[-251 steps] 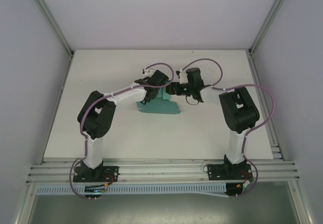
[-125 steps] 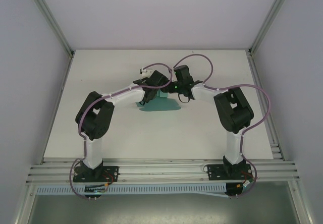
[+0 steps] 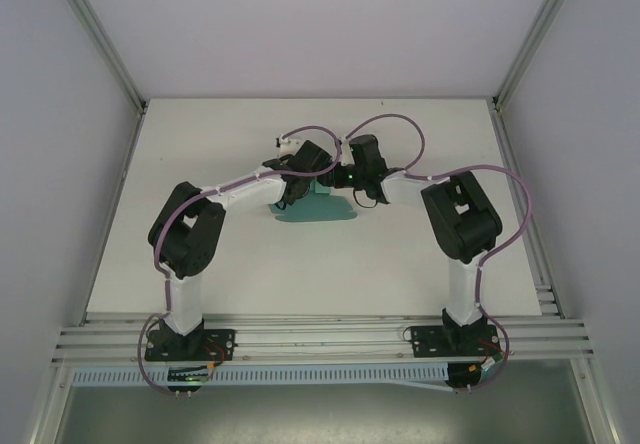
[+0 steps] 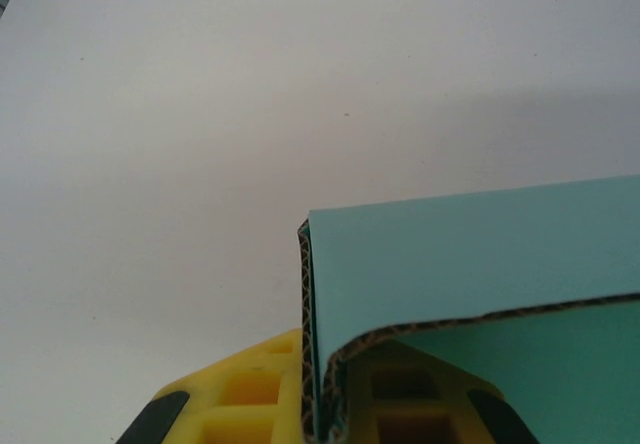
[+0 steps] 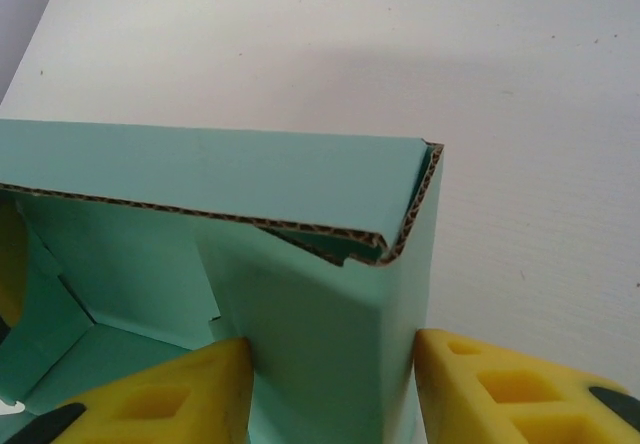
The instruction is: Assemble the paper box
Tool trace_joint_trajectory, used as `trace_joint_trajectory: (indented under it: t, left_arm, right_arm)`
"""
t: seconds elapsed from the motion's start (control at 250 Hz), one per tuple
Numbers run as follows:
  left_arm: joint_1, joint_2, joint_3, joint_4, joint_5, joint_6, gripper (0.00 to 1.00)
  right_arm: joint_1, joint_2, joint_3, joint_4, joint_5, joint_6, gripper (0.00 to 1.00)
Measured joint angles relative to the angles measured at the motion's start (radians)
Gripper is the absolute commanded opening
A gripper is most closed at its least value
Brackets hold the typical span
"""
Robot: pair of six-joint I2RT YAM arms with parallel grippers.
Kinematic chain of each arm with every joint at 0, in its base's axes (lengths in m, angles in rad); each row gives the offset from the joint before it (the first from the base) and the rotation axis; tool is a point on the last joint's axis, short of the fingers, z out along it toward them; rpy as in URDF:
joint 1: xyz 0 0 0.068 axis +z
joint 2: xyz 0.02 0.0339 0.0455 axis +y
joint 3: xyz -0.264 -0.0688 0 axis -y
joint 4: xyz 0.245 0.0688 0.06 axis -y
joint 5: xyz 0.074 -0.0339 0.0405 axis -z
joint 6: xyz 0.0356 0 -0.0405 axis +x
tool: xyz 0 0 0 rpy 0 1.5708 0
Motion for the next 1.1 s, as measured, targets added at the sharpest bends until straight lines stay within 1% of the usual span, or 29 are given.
trace_joint_trajectory:
  t: [0.096, 0.136, 0.192, 0.36, 0.444, 0.496, 0.572, 0.727, 0.851, 0.927, 1.023, 1.099]
  left_arm:
    - [0.0, 0.0, 0.0, 0.0, 0.0, 0.0, 0.0]
    - [0.0, 0.0, 0.0, 0.002, 0.001, 0.0, 0.0]
    - [0.0, 0.0, 0.0, 0.009, 0.007, 0.0, 0.0]
    - [-0.005, 0.0, -0.002, 0.013, 0.014, 0.001, 0.0]
    - [-0.005, -0.002, -0.007, 0.019, 0.014, 0.0, 0.0]
    - [-0.006, -0.005, -0.012, 0.028, 0.016, 0.0, 0.0]
    - [-0.011, -0.011, -0.023, 0.044, 0.022, 0.0, 0.0]
    - [-0.019, -0.016, -0.048, 0.089, 0.04, 0.0, 0.0]
    - [-0.021, -0.021, -0.063, 0.122, 0.074, -0.004, 0.0]
    - [-0.023, -0.023, -0.065, 0.134, 0.085, -0.008, 0.0]
    - [-0.023, -0.025, -0.066, 0.137, 0.094, -0.012, 0.0]
    - [-0.026, -0.03, -0.074, 0.151, 0.106, -0.014, 0.0]
  right_arm:
    - [0.002, 0.005, 0.016, -0.021, 0.026, -0.001, 0.3]
    - [0.003, 0.009, 0.025, -0.045, 0.056, 0.003, 0.27]
    - [0.008, 0.021, 0.038, -0.072, 0.098, 0.007, 0.2]
    - [0.051, 0.034, 0.061, -0.141, 0.249, 0.026, 0.17]
    - [0.072, 0.032, 0.075, -0.174, 0.328, 0.034, 0.12]
    - [0.081, 0.032, 0.084, -0.198, 0.374, 0.037, 0.06]
    - [0.093, 0.032, 0.099, -0.235, 0.435, 0.056, 0.0]
    - [0.108, 0.032, 0.118, -0.294, 0.534, 0.069, 0.0]
    - [0.114, 0.032, 0.124, -0.317, 0.6, 0.068, 0.0]
    - [0.114, 0.025, 0.098, -0.279, 0.618, 0.044, 0.0]
    - [0.105, -0.021, -0.028, -0.113, 0.589, 0.018, 0.0]
    - [0.079, -0.057, -0.153, 0.07, 0.516, 0.004, 0.0]
